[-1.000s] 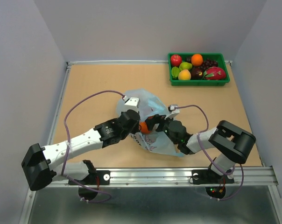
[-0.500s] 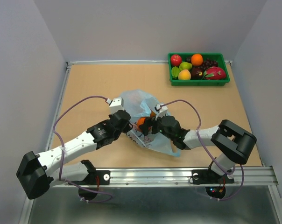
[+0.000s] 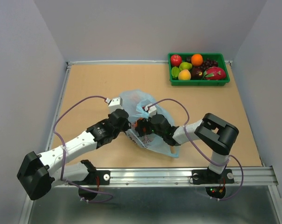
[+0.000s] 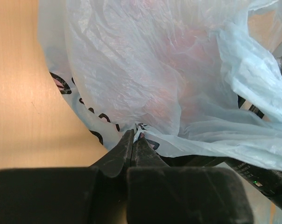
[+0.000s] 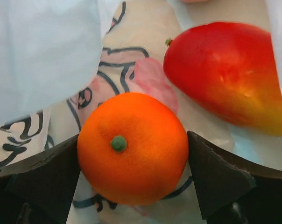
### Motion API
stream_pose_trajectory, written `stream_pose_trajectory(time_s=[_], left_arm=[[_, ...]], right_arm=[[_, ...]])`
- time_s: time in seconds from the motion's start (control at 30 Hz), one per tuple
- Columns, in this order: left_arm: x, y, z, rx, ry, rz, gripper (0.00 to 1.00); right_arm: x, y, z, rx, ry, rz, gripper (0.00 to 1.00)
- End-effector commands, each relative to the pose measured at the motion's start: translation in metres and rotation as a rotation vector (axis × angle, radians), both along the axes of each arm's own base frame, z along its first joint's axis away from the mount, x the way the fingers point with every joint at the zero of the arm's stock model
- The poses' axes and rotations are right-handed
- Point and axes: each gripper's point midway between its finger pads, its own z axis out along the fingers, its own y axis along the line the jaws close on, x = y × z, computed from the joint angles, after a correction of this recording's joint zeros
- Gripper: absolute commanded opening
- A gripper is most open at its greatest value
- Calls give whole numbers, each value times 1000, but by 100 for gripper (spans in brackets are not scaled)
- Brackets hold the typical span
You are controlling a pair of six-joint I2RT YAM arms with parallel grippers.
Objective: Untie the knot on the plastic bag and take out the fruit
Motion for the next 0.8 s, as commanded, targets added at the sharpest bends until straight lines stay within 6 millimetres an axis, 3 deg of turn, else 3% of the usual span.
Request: stream_pose_trajectory(time_s=[0.0, 0.07, 0.1, 0.2, 0.37, 0.53, 0.67, 0.7, 0.77], left_arm=[[10, 1, 5, 17, -25, -25, 0], [15, 6, 6, 32, -24, -25, 0], [19, 7, 9, 50, -35, -34, 0], [27, 10, 16, 43, -37, -47, 0], [43, 13, 31, 134, -52, -84, 0], [65, 24, 39, 214, -83, -69, 0], [76, 39, 40, 234, -91, -34, 0], [77, 42, 40, 229, -92, -29, 0], [79, 53, 40, 228, -90, -3, 0]], right_arm=[[13, 14, 22, 12, -76, -16, 74], [10, 13, 29, 25, -82, -13, 56], [7, 12, 32, 32, -83, -8, 40], [-1, 4, 43, 46, -82, 2, 22], [-21, -9, 57, 35, -68, 53, 14], [-40, -17, 96, 80, -85, 116, 13], [-44, -30, 111, 29, -81, 103, 12], [-42, -35, 131, 45, -117, 86, 12], [-35, -52, 142, 8, -145, 10, 12]])
